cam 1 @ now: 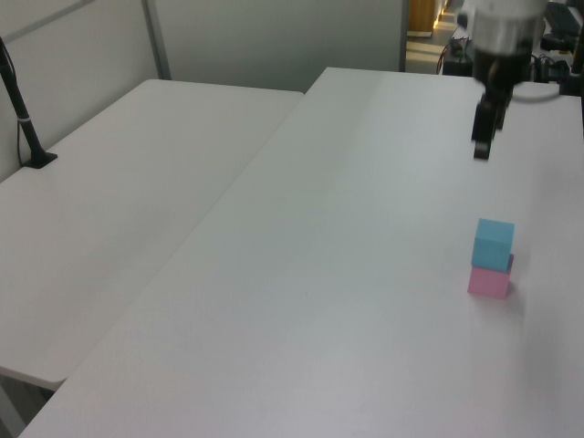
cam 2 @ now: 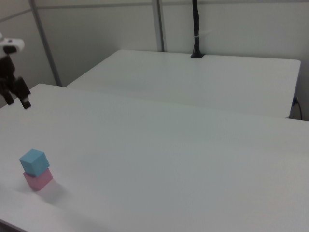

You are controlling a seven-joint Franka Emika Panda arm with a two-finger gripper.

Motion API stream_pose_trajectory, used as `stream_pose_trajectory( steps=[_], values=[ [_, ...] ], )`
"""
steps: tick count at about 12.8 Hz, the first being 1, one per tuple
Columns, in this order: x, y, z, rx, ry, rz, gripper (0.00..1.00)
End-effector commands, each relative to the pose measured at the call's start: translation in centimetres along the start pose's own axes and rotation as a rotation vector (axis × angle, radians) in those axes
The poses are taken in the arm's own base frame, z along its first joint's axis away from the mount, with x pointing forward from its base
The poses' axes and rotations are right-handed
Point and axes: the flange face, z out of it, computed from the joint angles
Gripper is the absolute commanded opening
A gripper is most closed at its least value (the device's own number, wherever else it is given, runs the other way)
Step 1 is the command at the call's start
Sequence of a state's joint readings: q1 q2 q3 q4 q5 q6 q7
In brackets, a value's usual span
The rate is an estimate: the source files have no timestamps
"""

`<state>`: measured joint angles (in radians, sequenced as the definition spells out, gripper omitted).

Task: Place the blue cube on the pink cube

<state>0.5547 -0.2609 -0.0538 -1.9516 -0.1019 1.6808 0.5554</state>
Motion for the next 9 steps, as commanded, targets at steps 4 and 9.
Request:
stream_pose_trajectory(
  steps=[4,9],
  values=[
    [8.8,8.5,-5.1,0.005,-0.018,-0.118,1.0],
    [11.8,17.4,-3.5,0.024,-0.035,-0.179,1.0]
  ],
)
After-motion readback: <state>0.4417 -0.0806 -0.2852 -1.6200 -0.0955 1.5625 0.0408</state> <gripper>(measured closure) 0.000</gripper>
